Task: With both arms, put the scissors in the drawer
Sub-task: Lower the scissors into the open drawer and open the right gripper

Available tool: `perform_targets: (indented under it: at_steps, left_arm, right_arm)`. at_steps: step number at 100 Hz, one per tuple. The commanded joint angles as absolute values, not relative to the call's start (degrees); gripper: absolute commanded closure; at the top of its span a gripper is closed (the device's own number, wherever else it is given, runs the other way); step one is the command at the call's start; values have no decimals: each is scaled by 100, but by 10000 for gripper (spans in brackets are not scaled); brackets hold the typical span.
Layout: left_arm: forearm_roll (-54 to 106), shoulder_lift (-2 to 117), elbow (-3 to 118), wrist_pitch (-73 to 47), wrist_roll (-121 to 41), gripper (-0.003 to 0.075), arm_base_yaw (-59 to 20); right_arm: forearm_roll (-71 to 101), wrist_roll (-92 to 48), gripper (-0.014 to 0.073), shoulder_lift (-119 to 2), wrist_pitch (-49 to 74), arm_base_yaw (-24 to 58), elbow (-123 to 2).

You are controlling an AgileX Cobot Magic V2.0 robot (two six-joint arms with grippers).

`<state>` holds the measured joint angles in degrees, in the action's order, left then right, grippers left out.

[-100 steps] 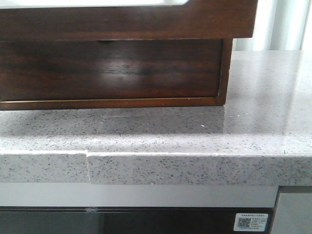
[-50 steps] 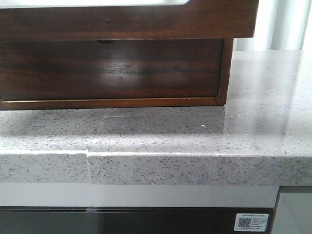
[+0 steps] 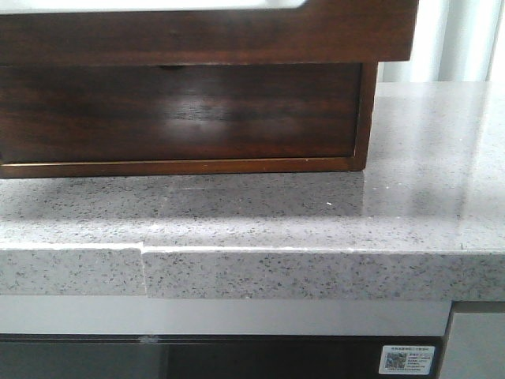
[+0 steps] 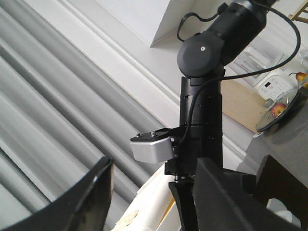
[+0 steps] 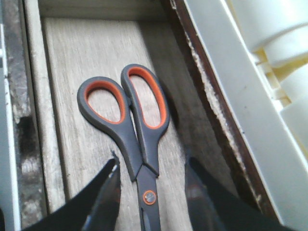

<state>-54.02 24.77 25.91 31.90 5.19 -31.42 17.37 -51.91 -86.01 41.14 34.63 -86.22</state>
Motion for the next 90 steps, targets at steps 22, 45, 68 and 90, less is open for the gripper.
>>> perform_targets:
  at_steps: [22,45,68,90]
  left_arm:
    - [-5122,2121,2788,3126,959,400,-3180]
    - [-5177,1297,2616,2244,1894,727,-3180]
    - [-5177,778,1981,2089,2872,738,-3180]
    - [-5141,767,1294,2089,3326,739,-3180]
  right_arm:
    - [1805,-4911,514,-7959,4091,3449,-8794]
    - [1847,-4636,660,-7254,4488,3449,-8770]
    - [2245,-4592,658,-6379,4453,3449,-8524]
    - [2727,-4592,652,-4889,3573,3449,-7320]
